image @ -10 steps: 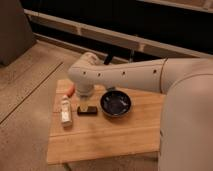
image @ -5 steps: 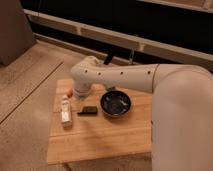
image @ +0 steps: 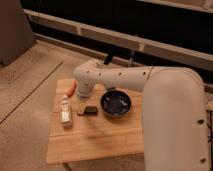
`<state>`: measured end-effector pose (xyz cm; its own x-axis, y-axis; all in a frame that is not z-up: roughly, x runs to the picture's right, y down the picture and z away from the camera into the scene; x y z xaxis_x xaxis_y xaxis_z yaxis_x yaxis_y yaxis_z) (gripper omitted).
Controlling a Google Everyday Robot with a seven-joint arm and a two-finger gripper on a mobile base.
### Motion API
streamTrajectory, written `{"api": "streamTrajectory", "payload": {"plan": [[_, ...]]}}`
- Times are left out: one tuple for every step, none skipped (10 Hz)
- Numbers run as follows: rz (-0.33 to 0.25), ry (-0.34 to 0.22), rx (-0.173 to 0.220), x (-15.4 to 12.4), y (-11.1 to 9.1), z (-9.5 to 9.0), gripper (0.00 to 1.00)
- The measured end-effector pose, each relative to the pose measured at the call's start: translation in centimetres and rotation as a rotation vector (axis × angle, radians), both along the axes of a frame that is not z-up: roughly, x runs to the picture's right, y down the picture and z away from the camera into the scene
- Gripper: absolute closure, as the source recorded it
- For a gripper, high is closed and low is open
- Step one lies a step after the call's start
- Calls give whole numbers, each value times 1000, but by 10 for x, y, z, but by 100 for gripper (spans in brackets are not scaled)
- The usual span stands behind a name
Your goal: Place the eraser on the white sponge
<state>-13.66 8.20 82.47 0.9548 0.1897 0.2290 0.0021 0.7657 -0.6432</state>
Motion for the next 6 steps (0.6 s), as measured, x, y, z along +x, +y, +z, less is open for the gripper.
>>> {"api": "streamTrajectory", "payload": {"plan": [[24, 13, -16, 5, -2, 11, 35], [53, 14, -37, 6, -4, 25, 35], [63, 11, -50, 6, -3, 31, 35], [71, 7, -71, 7, -1, 38, 35], [61, -4, -101, 7, 4, 43, 35], [34, -23, -122, 2, 9, 44, 35]]}}
